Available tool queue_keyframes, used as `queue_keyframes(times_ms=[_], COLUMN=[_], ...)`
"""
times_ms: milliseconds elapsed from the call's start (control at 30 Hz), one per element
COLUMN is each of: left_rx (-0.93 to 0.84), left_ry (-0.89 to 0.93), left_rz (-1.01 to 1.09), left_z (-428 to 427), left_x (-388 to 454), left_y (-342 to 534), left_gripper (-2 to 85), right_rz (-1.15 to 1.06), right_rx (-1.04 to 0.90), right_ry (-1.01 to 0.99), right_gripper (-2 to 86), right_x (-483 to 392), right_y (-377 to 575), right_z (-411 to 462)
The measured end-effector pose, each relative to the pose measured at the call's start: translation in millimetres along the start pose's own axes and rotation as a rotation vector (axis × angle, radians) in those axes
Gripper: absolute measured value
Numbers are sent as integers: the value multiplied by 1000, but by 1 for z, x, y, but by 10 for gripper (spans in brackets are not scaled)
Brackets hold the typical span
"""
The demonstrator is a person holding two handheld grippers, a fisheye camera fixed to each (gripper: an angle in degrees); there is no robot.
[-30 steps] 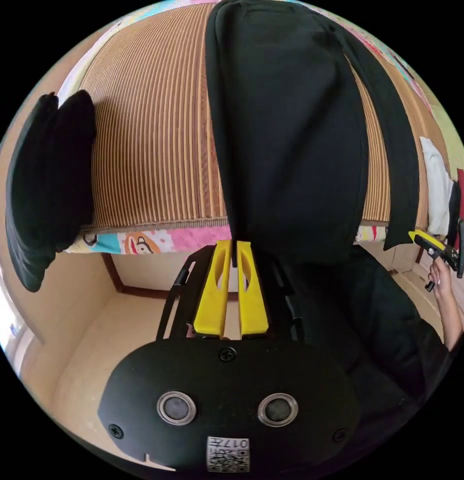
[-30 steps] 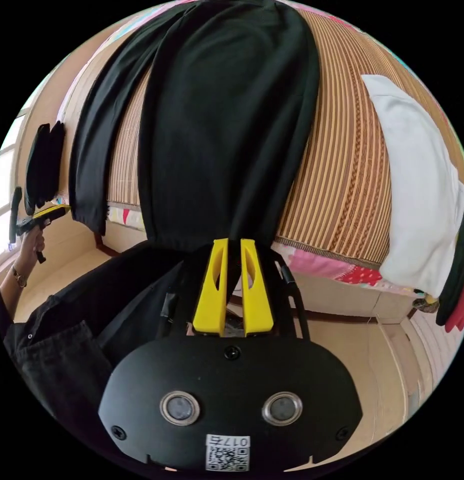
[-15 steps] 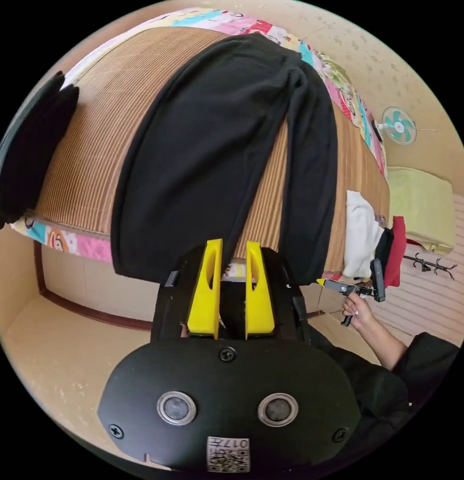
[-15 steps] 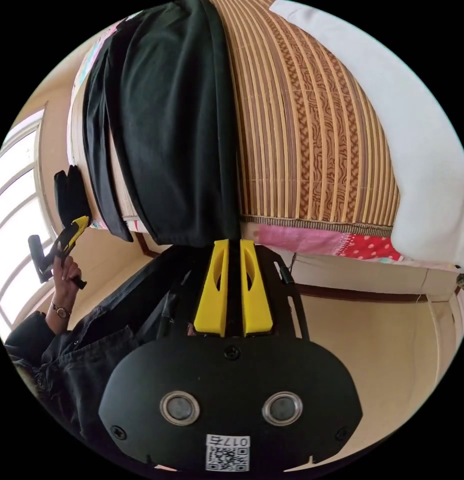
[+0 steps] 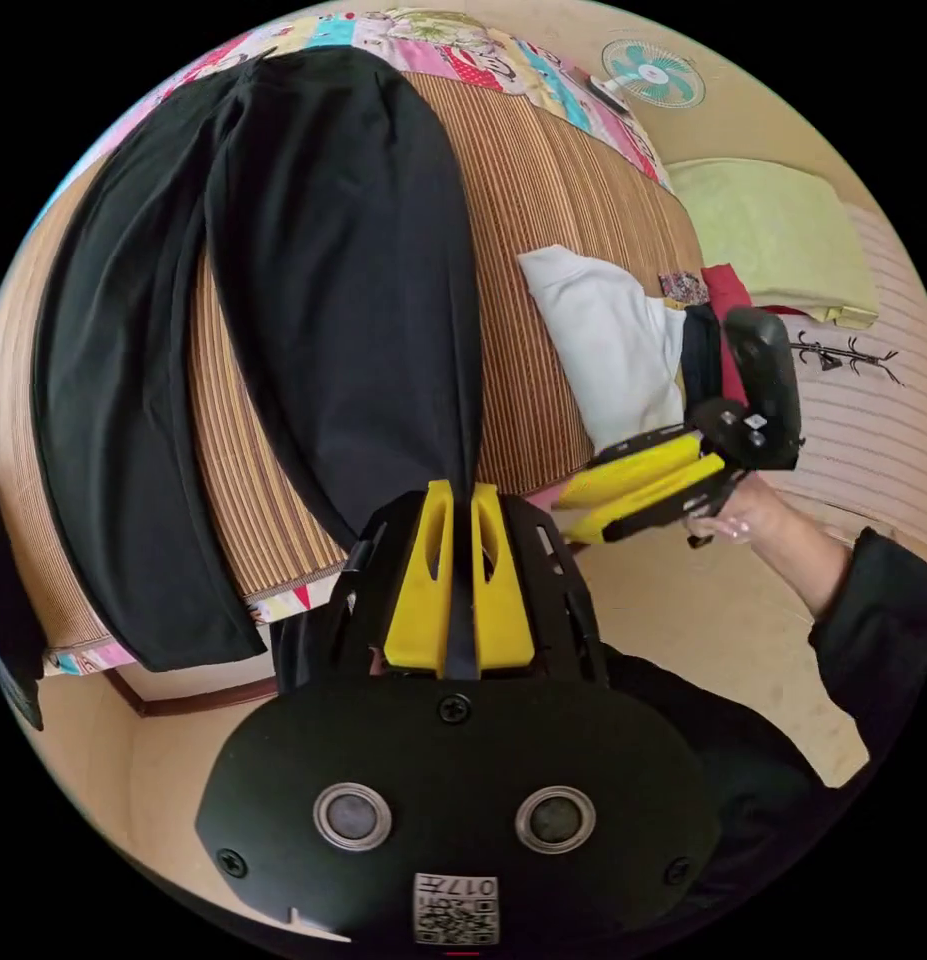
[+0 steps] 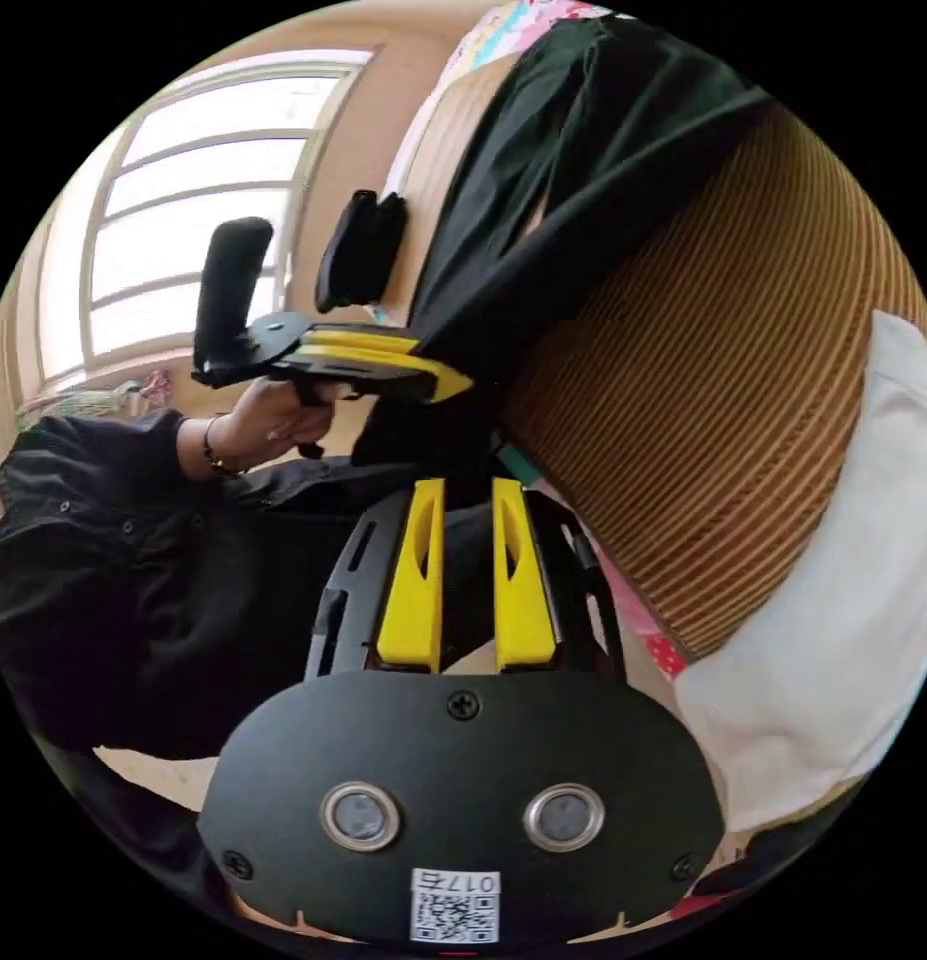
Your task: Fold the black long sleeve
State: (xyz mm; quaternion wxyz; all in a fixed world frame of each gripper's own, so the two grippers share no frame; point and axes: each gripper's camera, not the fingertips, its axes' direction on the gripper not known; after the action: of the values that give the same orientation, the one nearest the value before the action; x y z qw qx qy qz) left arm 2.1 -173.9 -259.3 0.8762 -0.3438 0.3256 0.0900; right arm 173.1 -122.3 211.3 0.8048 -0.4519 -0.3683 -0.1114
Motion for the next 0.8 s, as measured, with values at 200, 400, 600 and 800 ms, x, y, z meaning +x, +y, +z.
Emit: queue_keyframes(times_ms=[200, 400, 600, 800], left_rx=[92, 191, 386, 489], left_ry=[157, 328, 721, 728], left_rz=[-89, -105, -252, -340], left_z=[-13, -33, -90, -171], left_x=[-36, -74, -176, -281], left_y=[20, 42, 103, 179], left_gripper=[16, 11, 7, 15], right_rz=[290, 545, 246, -96], right_rx=[565, 709, 805, 772], right_ry=[-182, 23, 331, 412], right_gripper=[185, 130, 28, 29], right_x=[124, 149, -8, -214], right_y=[-174, -296, -373, -499], right_z=[-115, -121, -113, -4])
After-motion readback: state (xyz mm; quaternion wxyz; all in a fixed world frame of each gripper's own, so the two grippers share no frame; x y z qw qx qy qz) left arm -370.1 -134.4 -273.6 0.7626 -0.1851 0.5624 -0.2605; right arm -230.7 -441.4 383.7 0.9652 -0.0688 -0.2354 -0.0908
